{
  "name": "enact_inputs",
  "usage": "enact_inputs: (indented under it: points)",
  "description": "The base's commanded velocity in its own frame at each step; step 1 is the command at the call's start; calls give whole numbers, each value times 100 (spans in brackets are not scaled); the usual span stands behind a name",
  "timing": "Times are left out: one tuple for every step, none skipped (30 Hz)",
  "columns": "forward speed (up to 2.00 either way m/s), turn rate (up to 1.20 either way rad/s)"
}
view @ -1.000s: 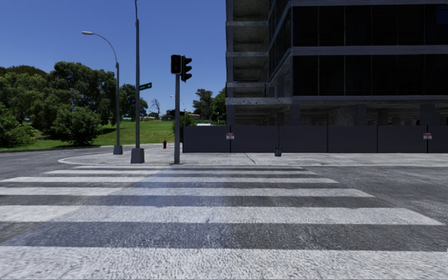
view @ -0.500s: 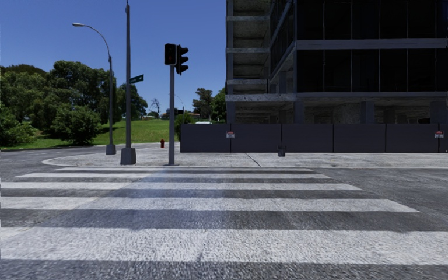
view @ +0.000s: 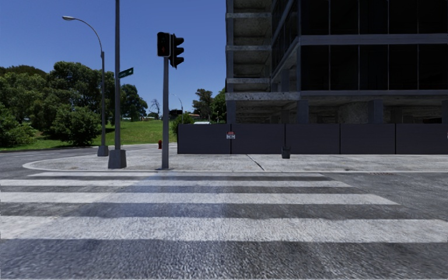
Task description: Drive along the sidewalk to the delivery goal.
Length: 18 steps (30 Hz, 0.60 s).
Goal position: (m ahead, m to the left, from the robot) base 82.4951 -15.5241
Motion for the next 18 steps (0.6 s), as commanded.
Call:
enact_inputs:
  points:
    - [144,0]
    - [144,0]
    - [144,0]
    - [144,0]
    - [144,0]
    - [144,0]
    - [144,0]
    - [144,0]
    - [144,0]
    - [144,0]
    - [144,0]
    - [144,0]
    - [144,0]
    - [144,0]
    - [144,0]
    - [144,0]
    - [144,0]
    - [144,0]
